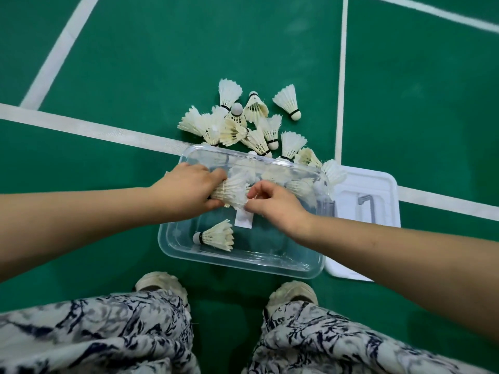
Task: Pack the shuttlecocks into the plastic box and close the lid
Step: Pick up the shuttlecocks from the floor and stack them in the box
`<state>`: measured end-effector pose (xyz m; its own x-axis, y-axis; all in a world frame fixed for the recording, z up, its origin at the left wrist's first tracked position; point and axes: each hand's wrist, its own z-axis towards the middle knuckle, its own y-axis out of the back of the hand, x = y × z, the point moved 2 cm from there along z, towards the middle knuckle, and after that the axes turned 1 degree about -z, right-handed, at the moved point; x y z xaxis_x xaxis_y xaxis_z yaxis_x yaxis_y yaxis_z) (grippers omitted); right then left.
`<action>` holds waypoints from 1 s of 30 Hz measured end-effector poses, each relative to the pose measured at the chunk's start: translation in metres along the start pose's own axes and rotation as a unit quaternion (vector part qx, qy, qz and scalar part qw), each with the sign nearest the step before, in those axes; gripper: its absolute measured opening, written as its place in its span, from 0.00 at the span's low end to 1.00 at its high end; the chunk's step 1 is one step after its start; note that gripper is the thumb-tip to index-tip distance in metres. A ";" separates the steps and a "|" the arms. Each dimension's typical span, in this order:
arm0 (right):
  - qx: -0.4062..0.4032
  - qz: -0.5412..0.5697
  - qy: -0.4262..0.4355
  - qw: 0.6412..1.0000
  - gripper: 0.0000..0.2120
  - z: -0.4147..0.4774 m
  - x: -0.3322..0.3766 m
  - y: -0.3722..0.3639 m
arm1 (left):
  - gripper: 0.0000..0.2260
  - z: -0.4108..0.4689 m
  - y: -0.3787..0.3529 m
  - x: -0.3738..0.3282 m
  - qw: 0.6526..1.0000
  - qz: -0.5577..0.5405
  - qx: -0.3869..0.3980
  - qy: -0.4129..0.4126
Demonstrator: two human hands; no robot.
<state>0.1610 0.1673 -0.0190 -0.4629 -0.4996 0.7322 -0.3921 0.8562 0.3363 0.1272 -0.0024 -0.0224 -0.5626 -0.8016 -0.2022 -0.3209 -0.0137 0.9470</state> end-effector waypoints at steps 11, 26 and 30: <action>0.001 0.037 0.019 0.999 0.14 -0.005 -0.016 0.000 | 0.21 0.007 -0.013 -0.025 0.998 0.017 0.059 -0.009; -0.027 0.097 -0.032 0.994 0.15 -0.001 -0.028 0.008 | 0.23 0.014 -0.015 -0.032 0.997 -0.013 0.067 -0.034; -0.065 -0.025 -0.040 0.997 0.15 -0.002 -0.038 0.013 | 0.23 0.013 -0.013 -0.028 0.996 -0.034 0.087 -0.017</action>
<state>0.1751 0.1974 -0.0420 -0.5092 -0.5467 0.6647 -0.3129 0.8371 0.4488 0.1367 0.0281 -0.0320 -0.5605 -0.7811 -0.2751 -0.4836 0.0390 0.8744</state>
